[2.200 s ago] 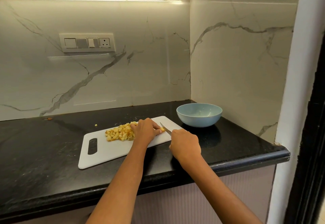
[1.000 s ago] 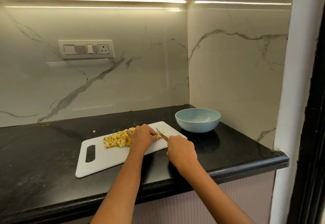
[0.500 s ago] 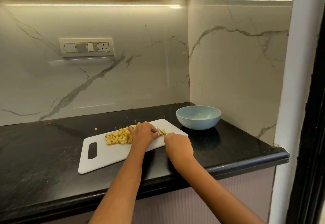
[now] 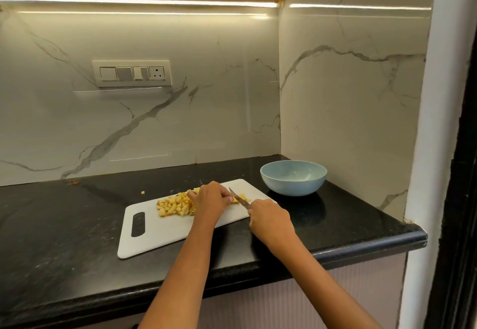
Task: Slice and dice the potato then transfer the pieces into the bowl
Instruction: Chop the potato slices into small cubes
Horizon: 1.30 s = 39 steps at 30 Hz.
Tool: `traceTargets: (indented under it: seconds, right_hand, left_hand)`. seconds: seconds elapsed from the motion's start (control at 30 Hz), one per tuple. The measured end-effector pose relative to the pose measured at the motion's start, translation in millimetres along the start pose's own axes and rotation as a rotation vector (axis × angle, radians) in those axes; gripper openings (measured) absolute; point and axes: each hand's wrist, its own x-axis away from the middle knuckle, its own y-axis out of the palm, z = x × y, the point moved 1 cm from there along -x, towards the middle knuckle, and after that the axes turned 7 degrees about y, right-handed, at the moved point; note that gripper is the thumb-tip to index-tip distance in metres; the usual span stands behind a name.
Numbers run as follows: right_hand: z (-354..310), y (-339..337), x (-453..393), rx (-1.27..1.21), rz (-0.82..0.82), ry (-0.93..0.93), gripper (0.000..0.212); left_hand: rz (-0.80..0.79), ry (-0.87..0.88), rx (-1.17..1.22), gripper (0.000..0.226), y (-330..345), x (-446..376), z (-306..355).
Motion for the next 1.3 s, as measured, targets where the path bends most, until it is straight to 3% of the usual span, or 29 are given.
traceTargets:
  seconds: [0.47,0.7,0.8,1.1,1.3]
  right_hand:
    - [-15.2,0.3,-9.7,0.118,-0.009,-0.071,0.027]
    - [-15.1,3.6,-4.5,0.241,0.061,-0.149,0.026]
    - [-12.4,5.2,-9.2,0.19,0.065,-0.139,0.027]
    - [12.7,-0.9,-7.8,-0.058,0.028,0.125,0.024]
    - [-10.1,5.3,-11.1,-0.02,0.055,0.055,0.028]
  left_hand:
    - [0.033,0.038,-0.081,0.012,3.5,0.5,-0.3]
    - [0.057,0.042,-0.089,0.012,3.6,0.9,0.3]
    - [0.089,0.049,-0.077,0.012,3.6,3.3,0.9]
    - [0.147,-0.02,0.064,0.016,1.8,-2.3,-1.4]
    - [0.283,-0.122,0.164,0.025,-2.8,-1.4,-6.6]
